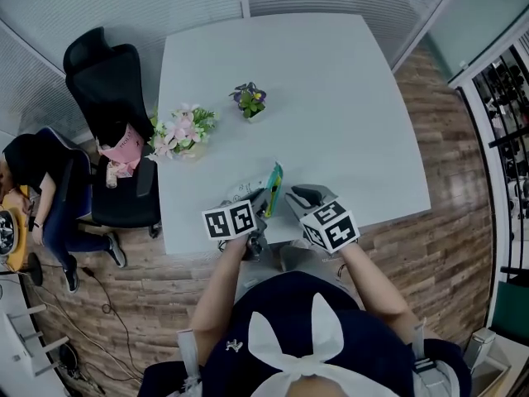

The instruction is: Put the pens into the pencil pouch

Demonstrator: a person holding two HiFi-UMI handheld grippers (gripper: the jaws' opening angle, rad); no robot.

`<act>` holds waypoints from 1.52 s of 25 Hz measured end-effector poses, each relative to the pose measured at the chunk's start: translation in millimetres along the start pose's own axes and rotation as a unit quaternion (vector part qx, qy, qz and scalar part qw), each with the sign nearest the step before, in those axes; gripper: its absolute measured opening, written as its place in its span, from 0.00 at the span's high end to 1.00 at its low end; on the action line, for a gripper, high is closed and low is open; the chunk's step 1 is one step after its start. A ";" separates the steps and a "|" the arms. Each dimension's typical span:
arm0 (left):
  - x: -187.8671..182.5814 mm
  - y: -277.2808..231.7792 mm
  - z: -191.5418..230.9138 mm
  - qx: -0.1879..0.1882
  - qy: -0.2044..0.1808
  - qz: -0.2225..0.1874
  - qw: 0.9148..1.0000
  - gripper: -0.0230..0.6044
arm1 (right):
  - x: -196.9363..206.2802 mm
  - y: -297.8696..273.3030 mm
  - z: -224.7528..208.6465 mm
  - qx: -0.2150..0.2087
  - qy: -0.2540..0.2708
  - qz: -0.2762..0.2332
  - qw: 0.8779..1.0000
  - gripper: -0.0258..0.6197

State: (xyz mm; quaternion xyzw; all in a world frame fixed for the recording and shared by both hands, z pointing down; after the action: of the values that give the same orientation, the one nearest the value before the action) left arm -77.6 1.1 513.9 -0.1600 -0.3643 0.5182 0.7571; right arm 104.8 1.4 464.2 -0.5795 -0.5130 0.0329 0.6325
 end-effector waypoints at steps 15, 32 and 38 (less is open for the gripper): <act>26.9 -70.2 9.8 -0.061 -0.032 0.095 0.993 0.88 | 34.4 18.7 -15.7 0.031 -0.056 0.005 0.998 0.85; 50.1 -108.3 19.6 -0.128 -0.076 0.156 0.976 0.88 | 58.6 28.7 -14.0 0.053 -0.085 -0.002 0.995 0.87; 45.8 -110.4 6.7 -0.132 -0.111 0.182 0.968 0.73 | 57.2 31.4 -11.5 0.058 -0.083 -0.007 0.995 0.87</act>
State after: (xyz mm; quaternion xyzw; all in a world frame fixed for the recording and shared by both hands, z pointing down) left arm 0.4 -4.0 604.6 -0.2635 -0.4760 0.6092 0.5769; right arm 157.1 39.9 477.4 -0.5336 -0.5647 0.1061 0.6206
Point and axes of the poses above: the fingertips, and each gripper's own axes: y backward along the fingers, z to its left, x out of its underside, the point moved 10 cm from there along y, backward along the fingers, and after that the axes turned 11 degrees about z, right-handed, at the moved point
